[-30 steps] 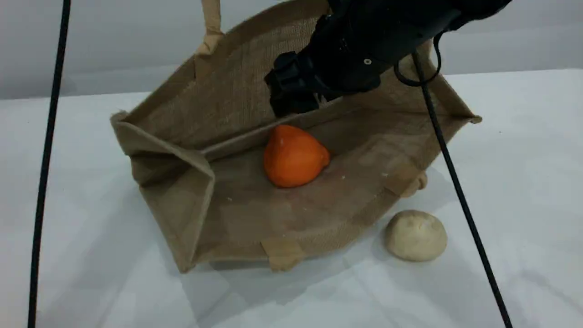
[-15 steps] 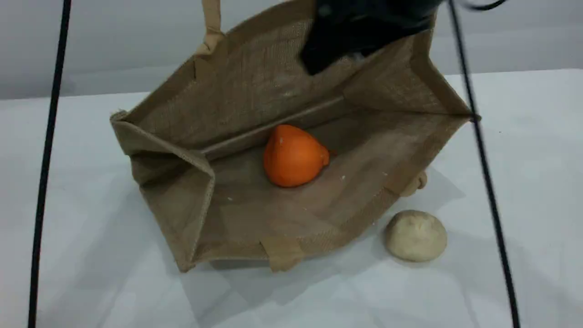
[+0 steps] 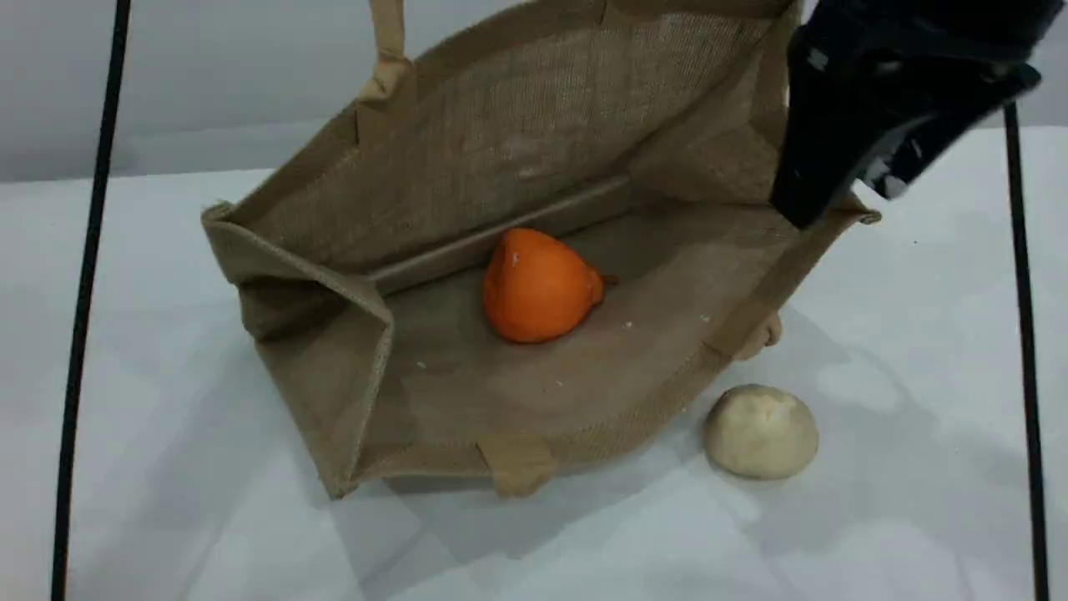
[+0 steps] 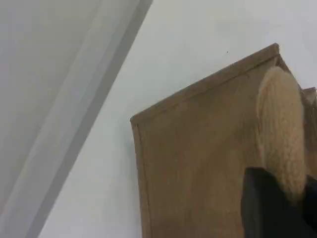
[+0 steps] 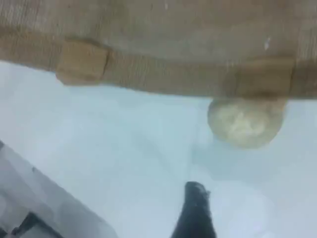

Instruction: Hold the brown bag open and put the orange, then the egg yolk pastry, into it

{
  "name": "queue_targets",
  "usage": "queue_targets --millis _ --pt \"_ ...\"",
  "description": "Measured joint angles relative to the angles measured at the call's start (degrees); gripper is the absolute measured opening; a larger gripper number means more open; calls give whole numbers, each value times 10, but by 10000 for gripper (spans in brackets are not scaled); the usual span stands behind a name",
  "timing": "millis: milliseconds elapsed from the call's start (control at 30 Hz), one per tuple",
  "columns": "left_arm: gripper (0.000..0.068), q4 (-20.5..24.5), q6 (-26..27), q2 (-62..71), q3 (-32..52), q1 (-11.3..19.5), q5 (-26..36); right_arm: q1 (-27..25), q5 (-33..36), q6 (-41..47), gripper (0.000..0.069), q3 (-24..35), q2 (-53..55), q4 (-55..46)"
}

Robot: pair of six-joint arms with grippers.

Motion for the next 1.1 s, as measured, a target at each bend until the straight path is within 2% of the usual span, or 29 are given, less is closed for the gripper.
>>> queue_targets --millis 267,700,1100 --pt "96 0 0 0 0 0 0 1 -57 2 497 35 43 13" --pt "96 0 0 0 0 0 0 1 -126 0 497 36 153 40" --pt "96 0 0 0 0 0 0 1 -183 -29 497 36 202 80"
